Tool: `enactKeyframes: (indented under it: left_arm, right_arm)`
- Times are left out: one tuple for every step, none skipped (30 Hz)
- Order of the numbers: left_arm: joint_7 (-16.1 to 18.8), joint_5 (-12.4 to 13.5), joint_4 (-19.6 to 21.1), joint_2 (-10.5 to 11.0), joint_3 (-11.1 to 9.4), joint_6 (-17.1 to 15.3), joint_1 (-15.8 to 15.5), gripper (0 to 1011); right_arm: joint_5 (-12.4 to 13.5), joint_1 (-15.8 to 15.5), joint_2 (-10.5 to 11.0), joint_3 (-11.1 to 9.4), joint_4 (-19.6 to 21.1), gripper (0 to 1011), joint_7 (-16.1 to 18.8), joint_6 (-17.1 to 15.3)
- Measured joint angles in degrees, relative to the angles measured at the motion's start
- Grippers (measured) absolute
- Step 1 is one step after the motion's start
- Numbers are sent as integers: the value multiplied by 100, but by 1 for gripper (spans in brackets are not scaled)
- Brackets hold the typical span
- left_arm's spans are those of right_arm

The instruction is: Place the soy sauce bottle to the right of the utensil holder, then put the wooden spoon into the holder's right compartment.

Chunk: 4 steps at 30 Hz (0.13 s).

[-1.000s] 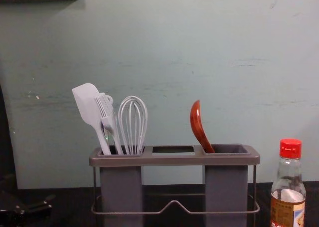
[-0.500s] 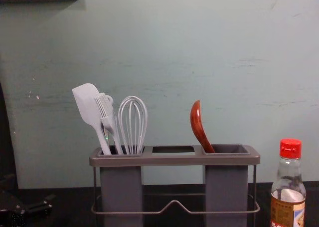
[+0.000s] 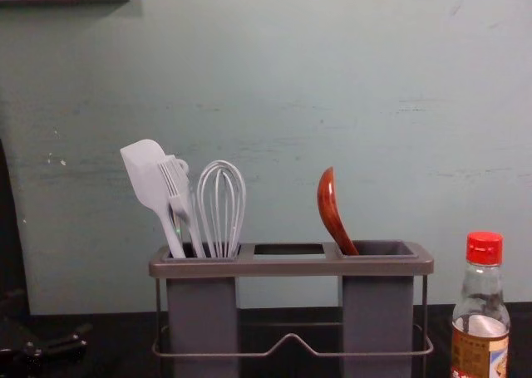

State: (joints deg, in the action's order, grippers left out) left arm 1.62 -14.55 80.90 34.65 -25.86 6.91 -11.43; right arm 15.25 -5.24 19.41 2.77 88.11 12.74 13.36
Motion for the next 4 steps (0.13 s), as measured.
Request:
enactKeyframes:
  left_arm:
    - [0, 0, 0, 0, 0, 0, 0, 1005]
    - [0, 0, 0, 0, 0, 0, 0, 1005]
    - [0, 0, 0, 0, 0, 0, 0, 1005]
    - [0, 0, 0, 0, 0, 0, 0, 1005]
  right_arm:
    - [0, 0, 0, 0, 1, 1003, 0, 0]
    - [1, 0, 1, 0, 1, 1002, 0, -1]
    - [1, 0, 1, 0, 2, 1002, 0, -1]
    - [1, 0, 1, 0, 3, 1002, 0, -1]
